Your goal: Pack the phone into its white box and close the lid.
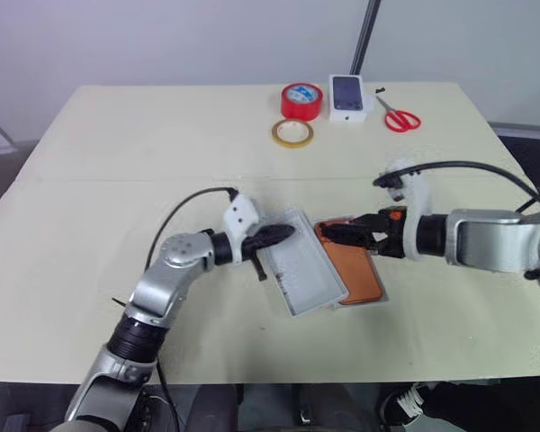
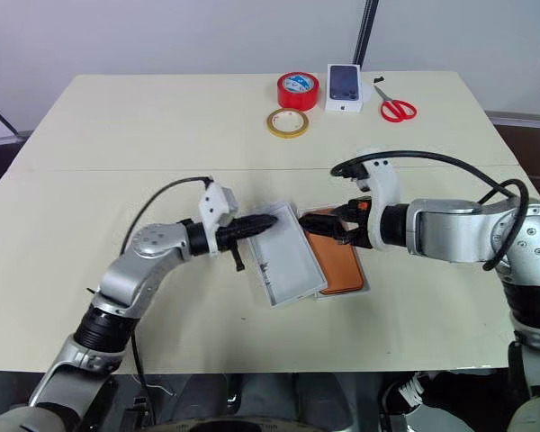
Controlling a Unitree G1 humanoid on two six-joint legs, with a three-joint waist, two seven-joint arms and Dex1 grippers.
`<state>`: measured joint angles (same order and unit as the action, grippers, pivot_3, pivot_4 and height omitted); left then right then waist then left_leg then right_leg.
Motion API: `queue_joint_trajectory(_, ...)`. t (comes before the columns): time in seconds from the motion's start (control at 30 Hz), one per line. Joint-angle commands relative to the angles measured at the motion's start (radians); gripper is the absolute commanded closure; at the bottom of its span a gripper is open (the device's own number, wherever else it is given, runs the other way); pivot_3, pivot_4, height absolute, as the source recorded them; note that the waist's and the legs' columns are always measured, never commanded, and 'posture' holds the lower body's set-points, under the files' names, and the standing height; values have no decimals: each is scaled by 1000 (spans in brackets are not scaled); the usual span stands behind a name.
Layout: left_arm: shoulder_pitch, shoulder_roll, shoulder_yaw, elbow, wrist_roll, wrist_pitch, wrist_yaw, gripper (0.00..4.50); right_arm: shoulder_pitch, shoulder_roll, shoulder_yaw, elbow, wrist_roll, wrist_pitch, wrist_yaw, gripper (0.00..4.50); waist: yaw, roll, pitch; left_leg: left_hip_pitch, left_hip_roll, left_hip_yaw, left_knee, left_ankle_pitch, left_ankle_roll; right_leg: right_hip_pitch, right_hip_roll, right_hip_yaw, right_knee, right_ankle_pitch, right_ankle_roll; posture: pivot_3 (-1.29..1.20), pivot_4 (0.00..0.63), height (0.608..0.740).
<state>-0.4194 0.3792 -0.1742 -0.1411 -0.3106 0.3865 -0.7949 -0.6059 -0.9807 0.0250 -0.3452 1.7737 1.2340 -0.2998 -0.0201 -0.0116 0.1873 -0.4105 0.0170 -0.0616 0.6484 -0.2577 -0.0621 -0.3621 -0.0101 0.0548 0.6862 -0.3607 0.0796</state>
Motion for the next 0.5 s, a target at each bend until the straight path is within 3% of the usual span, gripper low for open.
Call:
queue_joint_trajectory(0.03,24,59,88,-42,-19,-5,0,4500,-40,-25,53,-82,-154,44,101,106,2,0,0,0,0,0,0,0,0,0,0,0,0,0,0,0,150,740)
queue_joint_trajectory(0.3,106,163,183,-54,-11,-28,12,4500,-86,36,237,-157,-516,103,240,106,11,0,0,-1,-1,0,1,0,0,0,-3,0,-1,0,0,0,150,740)
queue_joint_trajectory(0.4,142,166,198,-95,-22,-20,24,4500,-89,60,268,-174,-600,123,278,909,8,0,0,-1,-1,0,1,0,0,0,-4,0,-1,0,0,0,150,740)
queue_joint_trajectory(0.5,178,164,205,-132,-25,-15,39,4500,-83,85,258,-179,-641,147,312,2366,7,0,0,-1,-1,0,1,0,0,-1,-4,0,-1,0,0,0,150,740)
